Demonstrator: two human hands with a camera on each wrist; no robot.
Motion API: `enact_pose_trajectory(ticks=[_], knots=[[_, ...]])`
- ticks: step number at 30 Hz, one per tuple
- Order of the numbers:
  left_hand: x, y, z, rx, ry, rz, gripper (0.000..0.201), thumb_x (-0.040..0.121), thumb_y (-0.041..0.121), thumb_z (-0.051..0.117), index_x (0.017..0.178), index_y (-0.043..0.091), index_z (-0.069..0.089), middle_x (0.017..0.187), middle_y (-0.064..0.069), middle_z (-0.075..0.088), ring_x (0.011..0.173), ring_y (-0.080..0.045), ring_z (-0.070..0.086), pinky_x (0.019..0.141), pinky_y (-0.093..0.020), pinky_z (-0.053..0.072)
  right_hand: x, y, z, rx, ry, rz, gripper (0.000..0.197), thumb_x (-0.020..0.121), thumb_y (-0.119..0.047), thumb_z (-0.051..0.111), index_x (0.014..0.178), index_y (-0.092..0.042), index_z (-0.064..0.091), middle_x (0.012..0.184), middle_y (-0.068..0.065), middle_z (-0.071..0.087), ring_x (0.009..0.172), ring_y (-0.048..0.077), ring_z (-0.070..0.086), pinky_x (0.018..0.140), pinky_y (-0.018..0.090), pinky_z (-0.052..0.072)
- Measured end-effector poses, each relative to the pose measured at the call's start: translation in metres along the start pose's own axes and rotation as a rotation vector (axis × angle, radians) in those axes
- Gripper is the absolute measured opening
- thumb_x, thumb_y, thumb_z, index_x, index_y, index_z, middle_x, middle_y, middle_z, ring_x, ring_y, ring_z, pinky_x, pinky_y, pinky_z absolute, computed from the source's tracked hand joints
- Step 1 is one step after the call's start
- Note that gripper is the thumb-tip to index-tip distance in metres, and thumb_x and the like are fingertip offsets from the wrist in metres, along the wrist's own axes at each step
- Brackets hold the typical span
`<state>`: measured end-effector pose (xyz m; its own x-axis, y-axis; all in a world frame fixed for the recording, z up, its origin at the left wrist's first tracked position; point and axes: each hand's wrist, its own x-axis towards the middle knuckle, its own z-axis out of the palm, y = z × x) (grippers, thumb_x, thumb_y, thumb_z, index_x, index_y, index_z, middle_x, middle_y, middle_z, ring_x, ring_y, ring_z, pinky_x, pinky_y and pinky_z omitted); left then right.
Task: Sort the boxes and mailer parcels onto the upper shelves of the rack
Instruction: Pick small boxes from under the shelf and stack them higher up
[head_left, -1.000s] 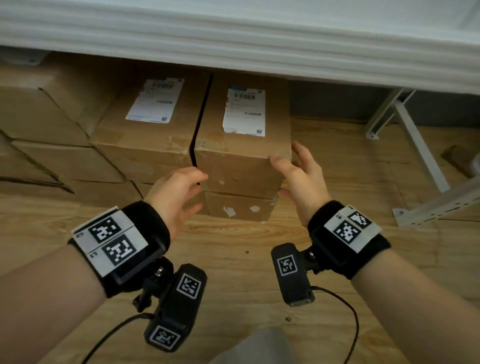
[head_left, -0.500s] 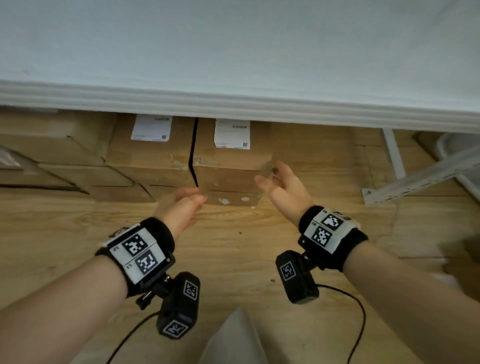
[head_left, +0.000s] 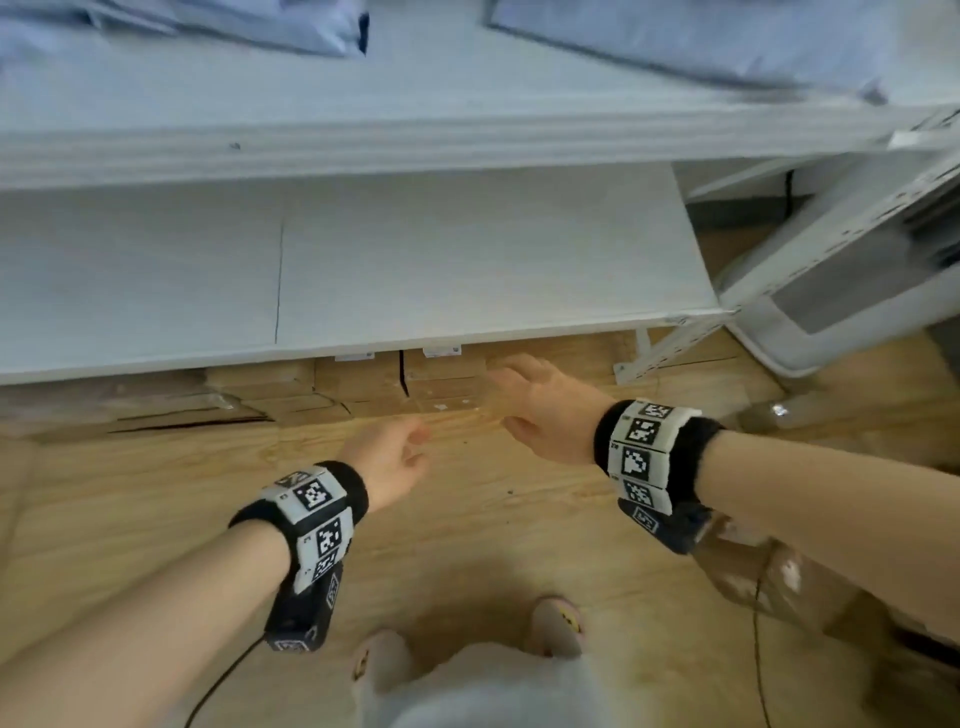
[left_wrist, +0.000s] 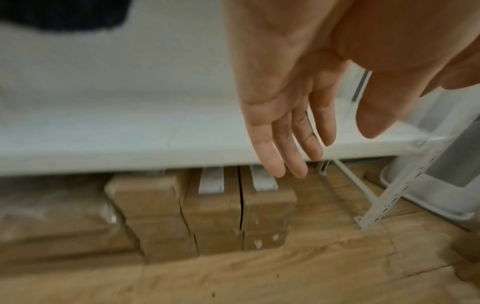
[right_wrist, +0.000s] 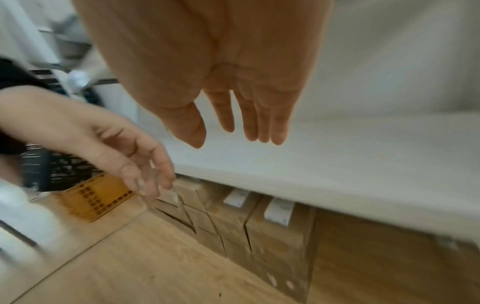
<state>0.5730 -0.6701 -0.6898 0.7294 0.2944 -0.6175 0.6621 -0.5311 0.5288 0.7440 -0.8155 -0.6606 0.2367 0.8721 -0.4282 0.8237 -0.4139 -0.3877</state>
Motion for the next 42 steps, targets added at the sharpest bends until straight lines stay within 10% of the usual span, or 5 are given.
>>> enact_pose_trajectory(ticks=[20,34,42], knots=[[-0.309,0.285,-0.383,0.376,0.550,0.641,0.032,0.090,0.020,0.056,0.121,0.026,0.058,0.114,0.016,0.055,0.102,0.003,0.052,0.076,0.002,0.031,-0.245,-0.230,-0.423,-0.350,0.630,-0.162,0.054,0.097,-0.027,0.047,0.148,-0.020,0.030,0.158,-0.002,0.016,0.142,0.018,0.022,0.112,0.030,0.025],[-0.360,0.440,-0.459,0.240,0.753,0.859,0.047,0.092,0.030,0.057,0.137,0.031,0.041,0.131,0.017,0.047,0.110,0.003,0.051,0.092,-0.019,0.043,-0.362,-0.185,-0.599,-0.421,1.084,0.012,0.060,0.094,-0.029,0.057,0.148,-0.020,0.032,0.151,-0.003,0.031,0.137,0.014,0.033,0.109,0.019,0.026],[-0.358,0.523,-0.490,0.139,0.895,0.887,0.062,0.093,0.039,0.056,0.146,0.029,0.028,0.147,0.015,0.036,0.119,0.000,0.045,0.099,-0.023,0.038,-0.396,-0.125,-0.711,-0.301,1.362,0.211,0.049,0.096,-0.031,0.053,0.140,-0.012,0.044,0.140,0.009,0.048,0.129,0.025,0.044,0.104,0.037,0.038]])
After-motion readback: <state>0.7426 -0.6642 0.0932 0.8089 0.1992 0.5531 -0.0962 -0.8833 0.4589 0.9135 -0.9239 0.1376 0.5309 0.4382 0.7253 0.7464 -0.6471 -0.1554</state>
